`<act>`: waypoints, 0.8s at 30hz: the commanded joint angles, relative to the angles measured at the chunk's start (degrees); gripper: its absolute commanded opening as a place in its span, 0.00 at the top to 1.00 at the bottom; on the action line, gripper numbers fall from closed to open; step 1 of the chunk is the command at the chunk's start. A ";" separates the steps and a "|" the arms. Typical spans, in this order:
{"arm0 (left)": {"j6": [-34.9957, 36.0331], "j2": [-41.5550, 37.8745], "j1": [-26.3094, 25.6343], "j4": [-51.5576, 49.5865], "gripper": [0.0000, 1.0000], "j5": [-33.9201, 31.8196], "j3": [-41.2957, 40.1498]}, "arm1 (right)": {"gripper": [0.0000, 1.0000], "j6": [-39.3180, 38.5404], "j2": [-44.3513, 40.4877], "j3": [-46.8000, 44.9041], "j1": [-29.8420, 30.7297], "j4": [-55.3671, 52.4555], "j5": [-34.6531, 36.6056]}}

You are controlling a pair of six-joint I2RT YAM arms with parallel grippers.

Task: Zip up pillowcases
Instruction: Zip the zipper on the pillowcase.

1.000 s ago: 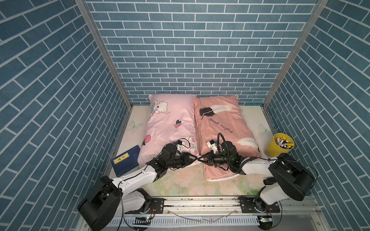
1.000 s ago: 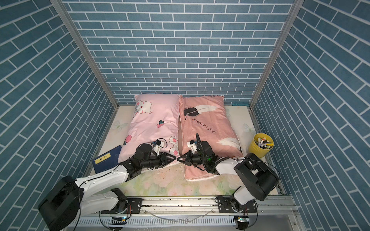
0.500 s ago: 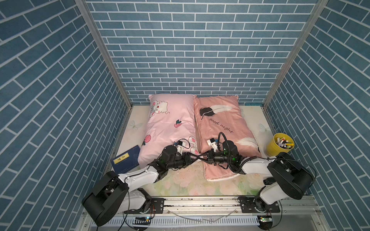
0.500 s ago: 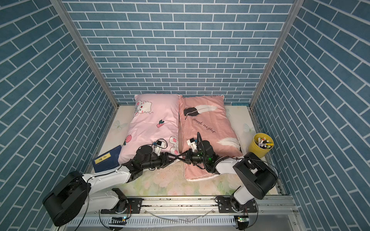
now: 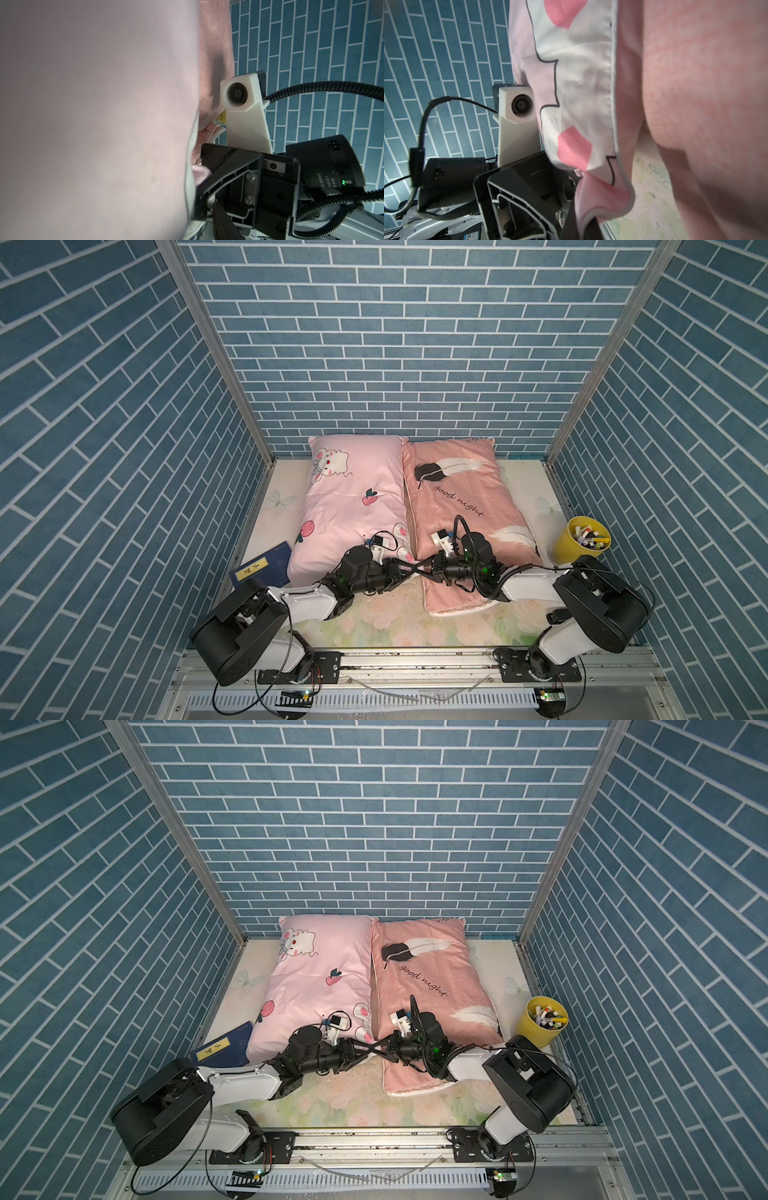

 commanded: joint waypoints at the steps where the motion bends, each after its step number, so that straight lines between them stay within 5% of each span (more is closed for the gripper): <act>1: -0.44 -0.43 -0.50 0.50 0.61 -0.22 -0.48 | 1.00 -4.70 -2.48 0.66 0.02 -6.84 1.24; 21: 0.32 -0.56 -0.52 -2.44 0.73 -0.07 -0.08 | 1.00 -5.38 -2.61 0.44 -0.07 -8.63 1.05; 24: 0.57 -1.19 -0.47 -3.48 0.73 -0.50 -0.17 | 0.93 -4.95 -1.92 0.27 0.34 -8.21 1.02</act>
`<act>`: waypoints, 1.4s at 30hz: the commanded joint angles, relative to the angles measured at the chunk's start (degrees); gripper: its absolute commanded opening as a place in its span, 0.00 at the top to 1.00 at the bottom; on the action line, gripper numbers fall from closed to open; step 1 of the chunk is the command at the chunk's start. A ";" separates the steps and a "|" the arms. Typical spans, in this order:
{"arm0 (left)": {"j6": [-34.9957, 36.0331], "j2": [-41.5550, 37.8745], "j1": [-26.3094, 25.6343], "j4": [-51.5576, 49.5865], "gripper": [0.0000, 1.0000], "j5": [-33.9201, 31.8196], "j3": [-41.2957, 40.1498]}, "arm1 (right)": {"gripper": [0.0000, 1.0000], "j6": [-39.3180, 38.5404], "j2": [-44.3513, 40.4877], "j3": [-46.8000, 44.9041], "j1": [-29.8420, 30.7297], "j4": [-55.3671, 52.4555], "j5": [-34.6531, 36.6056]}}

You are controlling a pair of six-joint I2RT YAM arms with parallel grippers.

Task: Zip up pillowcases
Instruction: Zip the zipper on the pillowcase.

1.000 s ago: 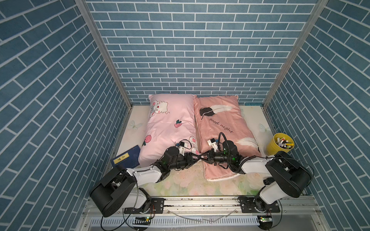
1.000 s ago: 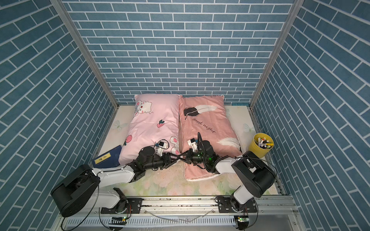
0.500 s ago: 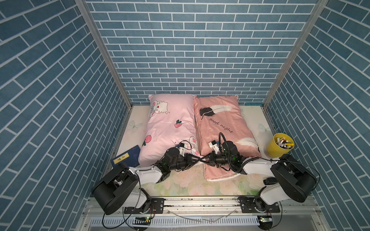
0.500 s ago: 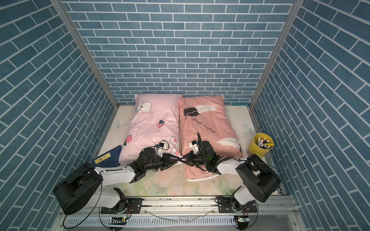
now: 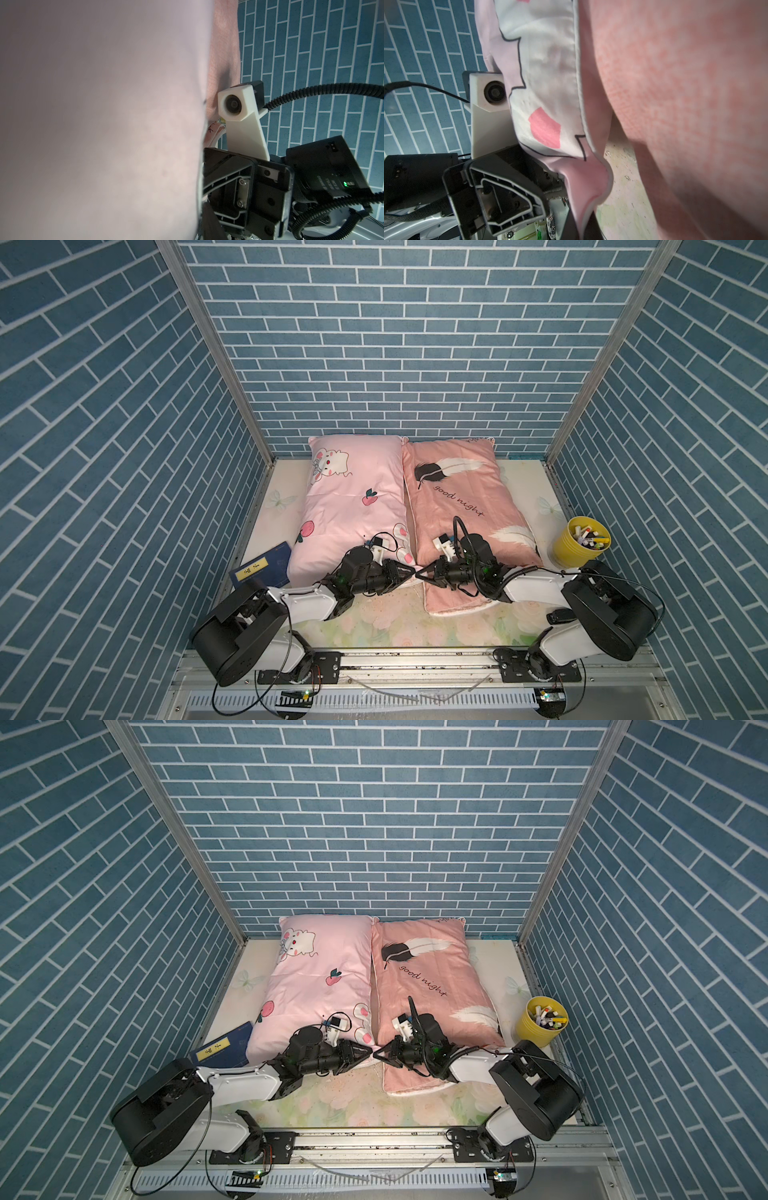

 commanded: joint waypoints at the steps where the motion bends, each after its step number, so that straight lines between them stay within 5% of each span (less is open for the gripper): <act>1: 0.60 -1.09 -0.40 -2.41 0.73 -0.09 -0.05 | 0.92 -0.21 0.53 0.16 0.41 0.79 0.00; 20: 2.11 -2.26 -0.32 -6.47 0.74 -1.06 1.21 | 0.71 1.49 5.51 0.77 2.37 4.16 -0.27; 22: 2.25 -2.83 -0.31 -7.15 0.74 -1.06 1.28 | 0.73 1.49 5.93 0.94 2.68 3.99 -0.37; 27: 4.49 -5.62 -0.30 -12.90 0.72 -1.24 1.37 | 1.00 1.53 6.15 1.21 2.87 3.85 -0.20; 34: 5.28 -8.57 -0.37 -15.32 0.60 -0.89 -0.22 | 1.00 2.44 5.76 1.74 2.28 5.02 -1.07; 42: 4.57 -4.50 -0.87 -10.61 0.59 0.41 -0.35 | 1.00 7.30 6.86 0.32 1.38 13.52 -1.98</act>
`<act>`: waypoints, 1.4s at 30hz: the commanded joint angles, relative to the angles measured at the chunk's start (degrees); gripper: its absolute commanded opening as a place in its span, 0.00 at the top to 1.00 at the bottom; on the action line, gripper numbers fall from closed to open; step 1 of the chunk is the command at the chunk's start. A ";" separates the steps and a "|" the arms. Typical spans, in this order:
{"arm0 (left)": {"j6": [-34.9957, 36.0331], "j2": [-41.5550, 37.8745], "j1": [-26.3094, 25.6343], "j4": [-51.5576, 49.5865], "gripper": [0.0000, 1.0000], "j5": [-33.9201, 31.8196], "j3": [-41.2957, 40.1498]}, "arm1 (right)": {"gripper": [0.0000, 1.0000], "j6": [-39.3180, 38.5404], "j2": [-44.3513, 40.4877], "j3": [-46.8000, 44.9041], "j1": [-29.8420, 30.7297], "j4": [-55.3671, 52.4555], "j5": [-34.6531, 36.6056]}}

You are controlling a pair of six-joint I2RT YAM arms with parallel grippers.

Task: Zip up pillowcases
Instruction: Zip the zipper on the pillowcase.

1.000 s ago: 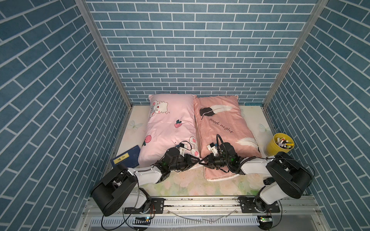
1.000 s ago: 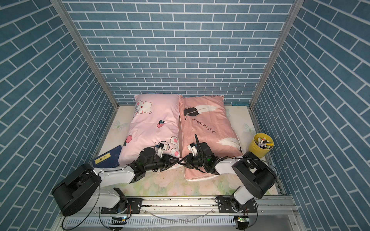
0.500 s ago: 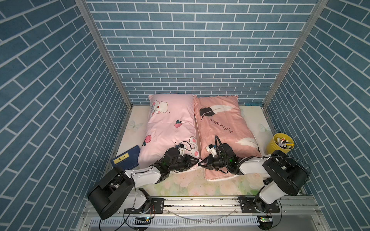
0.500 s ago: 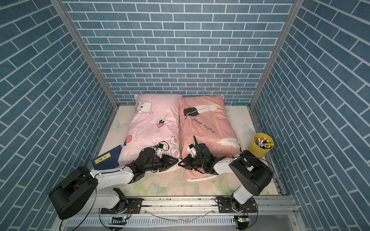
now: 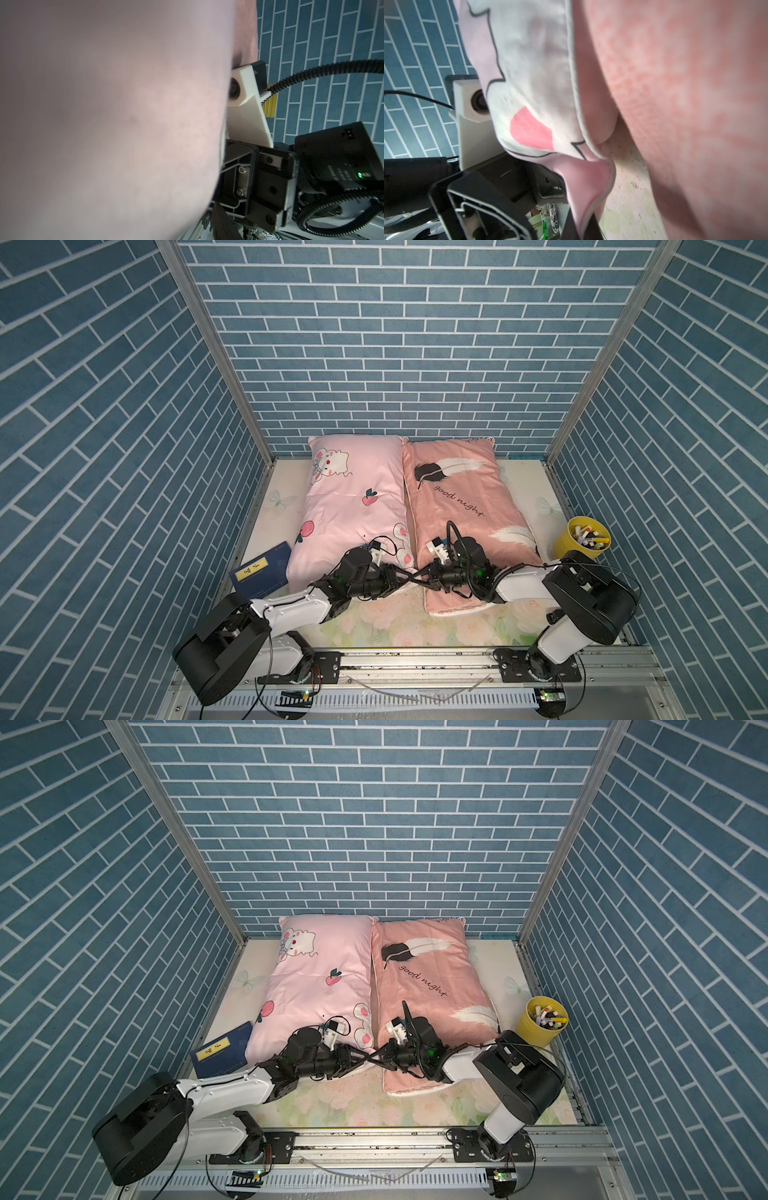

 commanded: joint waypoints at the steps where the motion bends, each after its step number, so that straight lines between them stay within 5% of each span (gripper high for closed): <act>1: 0.45 1.47 -0.55 1.36 0.59 0.76 -0.64 | 1.00 3.22 0.29 0.10 -0.51 4.53 -0.76; 42: 1.81 3.95 -0.87 5.07 0.68 -3.19 1.09 | 1.00 5.68 0.26 -2.10 -1.72 8.78 -1.29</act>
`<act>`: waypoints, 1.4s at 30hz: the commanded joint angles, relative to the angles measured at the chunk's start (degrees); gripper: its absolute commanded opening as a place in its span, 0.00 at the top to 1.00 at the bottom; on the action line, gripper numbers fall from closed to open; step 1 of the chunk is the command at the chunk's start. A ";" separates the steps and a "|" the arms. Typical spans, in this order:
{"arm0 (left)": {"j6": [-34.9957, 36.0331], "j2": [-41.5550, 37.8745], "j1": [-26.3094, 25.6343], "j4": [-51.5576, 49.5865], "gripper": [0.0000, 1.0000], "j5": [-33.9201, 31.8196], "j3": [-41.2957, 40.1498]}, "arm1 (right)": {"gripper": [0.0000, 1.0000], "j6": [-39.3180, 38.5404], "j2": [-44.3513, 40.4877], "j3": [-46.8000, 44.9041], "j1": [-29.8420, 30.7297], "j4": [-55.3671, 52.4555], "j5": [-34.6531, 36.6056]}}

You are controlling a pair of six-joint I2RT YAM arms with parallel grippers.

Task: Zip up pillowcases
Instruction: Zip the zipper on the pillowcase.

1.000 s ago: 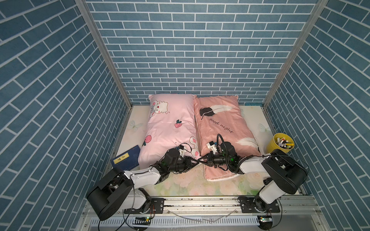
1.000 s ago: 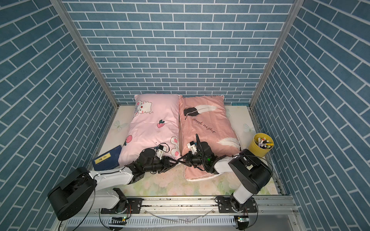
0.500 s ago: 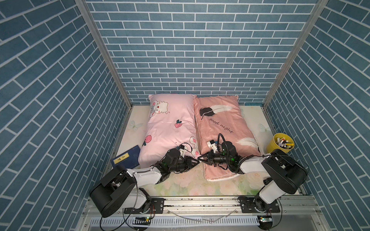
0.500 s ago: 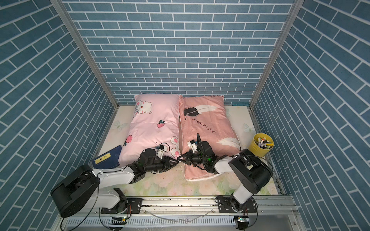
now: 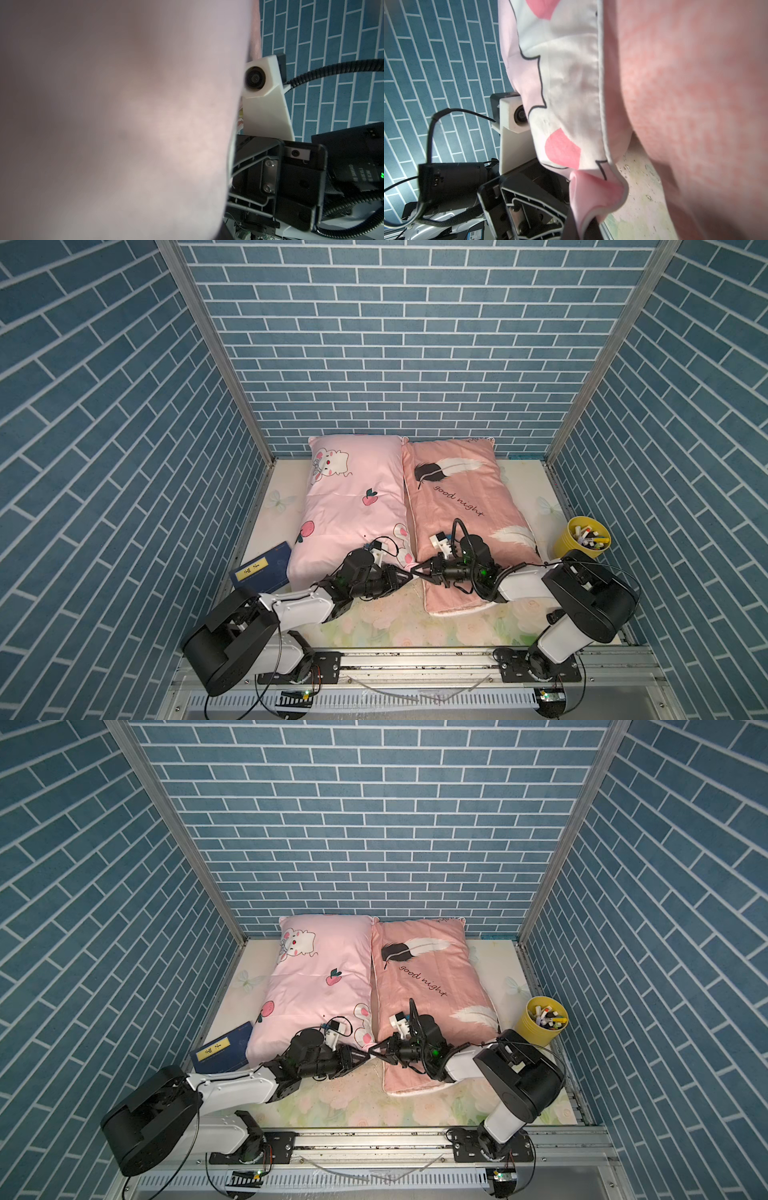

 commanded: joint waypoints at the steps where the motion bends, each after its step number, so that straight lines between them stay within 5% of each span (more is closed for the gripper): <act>1: 0.48 1.41 -0.21 1.84 0.68 -0.71 1.52 | 1.00 2.05 0.04 -1.11 0.05 2.02 -0.64; 42: 1.23 0.94 -0.23 0.73 0.82 -0.63 2.40 | 1.00 -0.69 -0.05 -1.52 -0.32 -2.69 0.02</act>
